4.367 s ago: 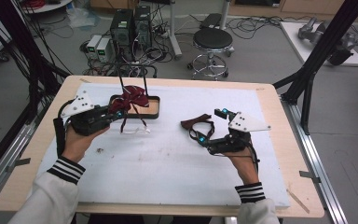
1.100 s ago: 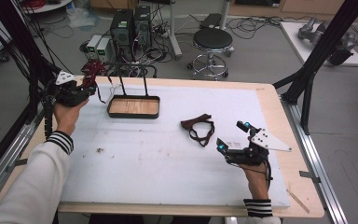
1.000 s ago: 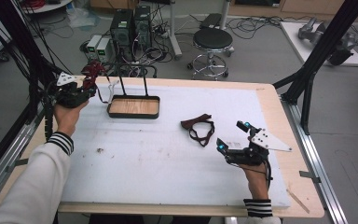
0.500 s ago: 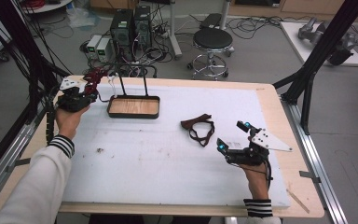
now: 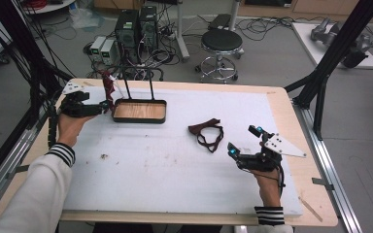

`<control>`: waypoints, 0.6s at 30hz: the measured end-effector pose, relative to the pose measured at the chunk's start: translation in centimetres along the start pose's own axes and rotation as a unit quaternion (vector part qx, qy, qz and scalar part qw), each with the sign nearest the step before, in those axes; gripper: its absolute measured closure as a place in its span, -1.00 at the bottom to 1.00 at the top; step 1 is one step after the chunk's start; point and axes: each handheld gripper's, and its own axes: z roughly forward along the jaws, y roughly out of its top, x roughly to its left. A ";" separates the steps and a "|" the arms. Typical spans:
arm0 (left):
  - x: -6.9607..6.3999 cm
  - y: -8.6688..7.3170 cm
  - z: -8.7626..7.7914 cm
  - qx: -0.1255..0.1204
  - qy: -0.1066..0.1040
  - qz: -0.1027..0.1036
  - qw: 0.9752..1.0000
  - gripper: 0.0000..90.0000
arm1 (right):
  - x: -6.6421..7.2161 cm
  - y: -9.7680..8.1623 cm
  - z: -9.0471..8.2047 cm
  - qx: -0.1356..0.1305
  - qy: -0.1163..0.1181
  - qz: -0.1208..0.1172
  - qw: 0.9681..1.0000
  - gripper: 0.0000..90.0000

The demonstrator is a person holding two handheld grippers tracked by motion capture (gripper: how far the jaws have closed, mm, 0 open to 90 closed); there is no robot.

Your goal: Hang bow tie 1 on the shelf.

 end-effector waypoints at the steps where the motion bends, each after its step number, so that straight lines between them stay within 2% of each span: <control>1: 0.1 0.0 -0.2 -0.007 -0.004 -0.004 1.000 -0.68 | 0.0 0.0 0.1 0.002 0.001 0.001 1.000 -0.98; 4: 0.1 -0.1 -0.8 -0.033 -0.021 -0.011 0.999 -0.69 | 0.2 -0.1 0.2 0.006 0.003 0.001 1.000 -0.98; 8: -0.3 -0.8 -2.1 -0.071 -0.050 -0.010 0.996 -0.70 | 0.3 -0.1 0.5 0.004 0.001 -0.007 1.000 -0.98; 10: -0.8 -1.2 -2.8 -0.078 -0.061 -0.003 0.995 -0.71 | 0.4 -0.1 0.6 0.010 0.000 -0.008 1.000 -0.98; 13: -1.7 -1.9 -4.0 -0.095 -0.083 0.010 0.992 -0.72 | 0.5 -0.2 0.7 0.013 -0.002 -0.010 1.000 -0.98; 18: -2.8 -2.8 -5.2 -0.111 -0.113 0.017 0.987 -0.72 | 0.5 -0.2 0.8 0.019 -0.008 -0.011 1.000 -0.98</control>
